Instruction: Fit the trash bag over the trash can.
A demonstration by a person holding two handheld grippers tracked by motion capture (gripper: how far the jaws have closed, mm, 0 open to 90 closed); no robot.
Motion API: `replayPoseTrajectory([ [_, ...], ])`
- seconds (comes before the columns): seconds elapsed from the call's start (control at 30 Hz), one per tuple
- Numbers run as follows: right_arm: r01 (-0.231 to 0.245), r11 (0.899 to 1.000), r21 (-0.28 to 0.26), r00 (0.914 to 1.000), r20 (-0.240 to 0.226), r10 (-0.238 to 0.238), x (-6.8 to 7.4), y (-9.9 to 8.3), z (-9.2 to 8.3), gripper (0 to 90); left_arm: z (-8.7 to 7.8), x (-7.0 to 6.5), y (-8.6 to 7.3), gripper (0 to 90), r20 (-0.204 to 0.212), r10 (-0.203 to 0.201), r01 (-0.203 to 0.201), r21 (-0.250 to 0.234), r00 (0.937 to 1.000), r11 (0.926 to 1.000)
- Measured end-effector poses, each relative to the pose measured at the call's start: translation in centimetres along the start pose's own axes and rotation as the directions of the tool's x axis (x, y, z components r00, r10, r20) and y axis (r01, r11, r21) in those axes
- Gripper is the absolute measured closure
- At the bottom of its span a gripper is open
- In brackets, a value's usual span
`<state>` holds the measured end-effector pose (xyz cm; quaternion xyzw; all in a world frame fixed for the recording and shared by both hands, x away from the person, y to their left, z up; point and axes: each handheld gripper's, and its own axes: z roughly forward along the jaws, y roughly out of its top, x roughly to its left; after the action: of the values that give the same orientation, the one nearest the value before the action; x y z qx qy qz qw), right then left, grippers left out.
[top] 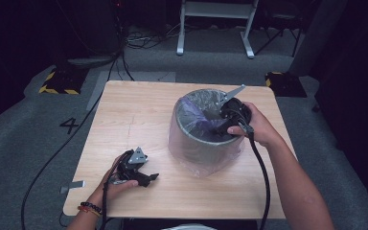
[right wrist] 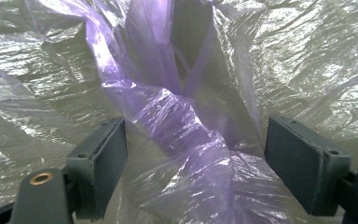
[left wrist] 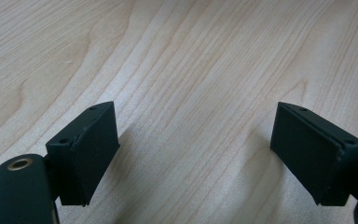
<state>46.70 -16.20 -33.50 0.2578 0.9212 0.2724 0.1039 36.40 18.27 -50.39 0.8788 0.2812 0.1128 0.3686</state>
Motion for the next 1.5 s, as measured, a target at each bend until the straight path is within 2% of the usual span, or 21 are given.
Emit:
replayPoseTrajectory([
  [0.2,-0.007,1.0,-0.015,1.0,0.003,0.007,0.0,-0.1,0.0,21.1,0.0,0.0,0.0,14.7,0.0,0.0,0.0,0.0,1.0,1.0],
  [0.5,-0.034,0.997,-0.063,0.9978,0.054,0.038,0.2,-0.3,-0.3,21.9,0.0,0.0,0.0,14.7,0.0,0.0,0.0,0.0,1.0,1.0],
  [1.13,-0.074,0.988,-0.133,0.9961,0.038,0.08,0.2,-0.8,-1.0,20.4,0.0,0.0,0.0,14.7,0.0,0.0,0.0,0.0,1.0,1.0],
  [1.27,-0.069,0.986,-0.154,0.9955,0.053,0.078,0.3,-0.8,-1.4,18.7,0.0,0.0,0.0,14.7,0.0,0.0,0.0,-0.001,1.0,1.0],
  [1.5,-0.066,0.98,-0.186,0.9958,0.051,0.076,0.3,-1.1,-2.1,17.8,0.0,0.0,0.0,14.7,0.0,-0.001,0.001,0.0,1.0,1.0],
])
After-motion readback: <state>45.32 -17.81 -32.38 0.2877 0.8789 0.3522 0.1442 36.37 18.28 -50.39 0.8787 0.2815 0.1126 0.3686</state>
